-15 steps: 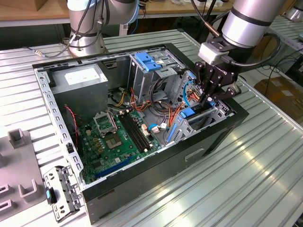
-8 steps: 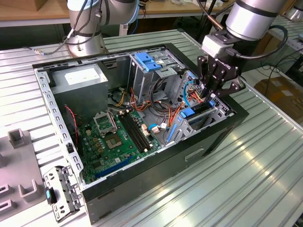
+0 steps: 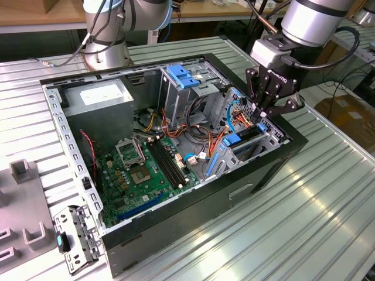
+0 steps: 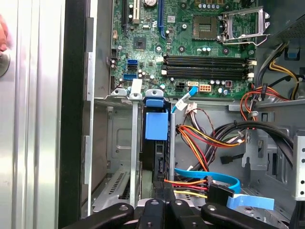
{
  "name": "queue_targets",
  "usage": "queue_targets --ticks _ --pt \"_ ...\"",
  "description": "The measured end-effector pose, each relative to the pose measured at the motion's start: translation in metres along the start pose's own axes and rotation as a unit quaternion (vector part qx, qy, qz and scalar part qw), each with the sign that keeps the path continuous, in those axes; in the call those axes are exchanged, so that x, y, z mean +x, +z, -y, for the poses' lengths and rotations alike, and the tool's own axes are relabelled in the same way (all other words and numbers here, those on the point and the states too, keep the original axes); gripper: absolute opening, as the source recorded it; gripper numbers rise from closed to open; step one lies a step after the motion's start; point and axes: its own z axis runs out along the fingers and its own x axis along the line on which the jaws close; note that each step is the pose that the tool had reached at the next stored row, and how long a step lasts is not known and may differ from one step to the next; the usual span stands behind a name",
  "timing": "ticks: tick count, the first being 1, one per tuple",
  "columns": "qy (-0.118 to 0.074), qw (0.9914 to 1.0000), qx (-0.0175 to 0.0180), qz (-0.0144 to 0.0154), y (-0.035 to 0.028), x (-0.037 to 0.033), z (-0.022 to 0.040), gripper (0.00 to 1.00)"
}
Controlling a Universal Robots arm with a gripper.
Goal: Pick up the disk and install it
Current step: 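Insert the first disk wire, then insert the second disk wire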
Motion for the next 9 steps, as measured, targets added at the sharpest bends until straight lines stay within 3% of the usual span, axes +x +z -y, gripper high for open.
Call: queue_targets --ticks 9 --pt "0.000 1.00000 0.0000 0.0000 -0.0003 -0.0001 0.0000 0.11"
